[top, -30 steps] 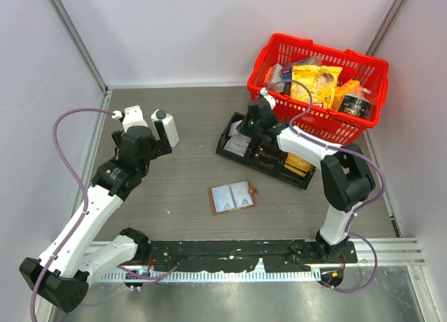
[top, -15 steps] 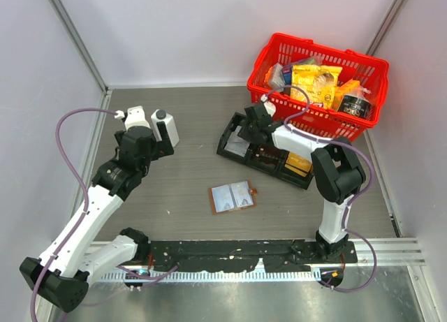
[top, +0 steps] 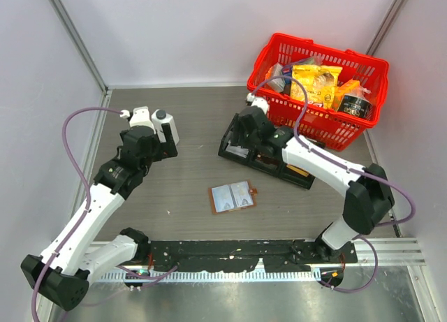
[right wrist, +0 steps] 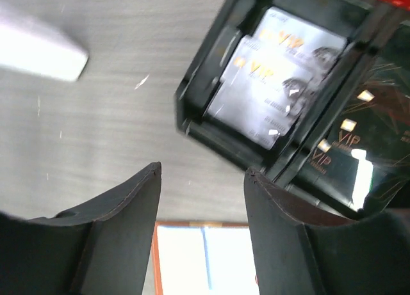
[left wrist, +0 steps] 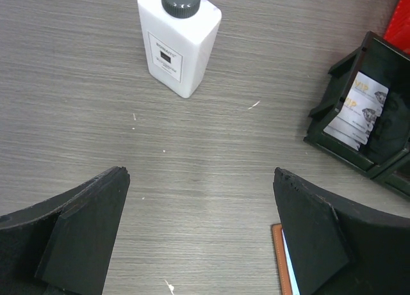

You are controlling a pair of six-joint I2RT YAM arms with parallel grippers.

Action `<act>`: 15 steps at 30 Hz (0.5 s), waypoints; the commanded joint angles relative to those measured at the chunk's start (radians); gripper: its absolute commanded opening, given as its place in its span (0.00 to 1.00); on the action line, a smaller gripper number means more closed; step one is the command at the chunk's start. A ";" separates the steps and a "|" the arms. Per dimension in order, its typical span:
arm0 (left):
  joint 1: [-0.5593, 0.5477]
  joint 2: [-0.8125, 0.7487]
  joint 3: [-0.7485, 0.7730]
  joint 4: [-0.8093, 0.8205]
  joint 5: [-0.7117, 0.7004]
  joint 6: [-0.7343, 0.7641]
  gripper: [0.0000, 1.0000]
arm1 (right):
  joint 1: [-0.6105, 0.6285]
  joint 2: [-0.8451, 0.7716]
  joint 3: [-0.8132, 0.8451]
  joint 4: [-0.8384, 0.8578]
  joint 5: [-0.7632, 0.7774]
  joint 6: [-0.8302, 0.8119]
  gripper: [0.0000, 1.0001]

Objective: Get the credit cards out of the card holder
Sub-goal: Place the credit card in the storage box.

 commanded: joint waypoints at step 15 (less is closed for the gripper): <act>-0.026 0.001 -0.027 -0.029 0.134 0.027 1.00 | 0.516 -0.099 -0.320 0.069 0.180 -0.171 0.62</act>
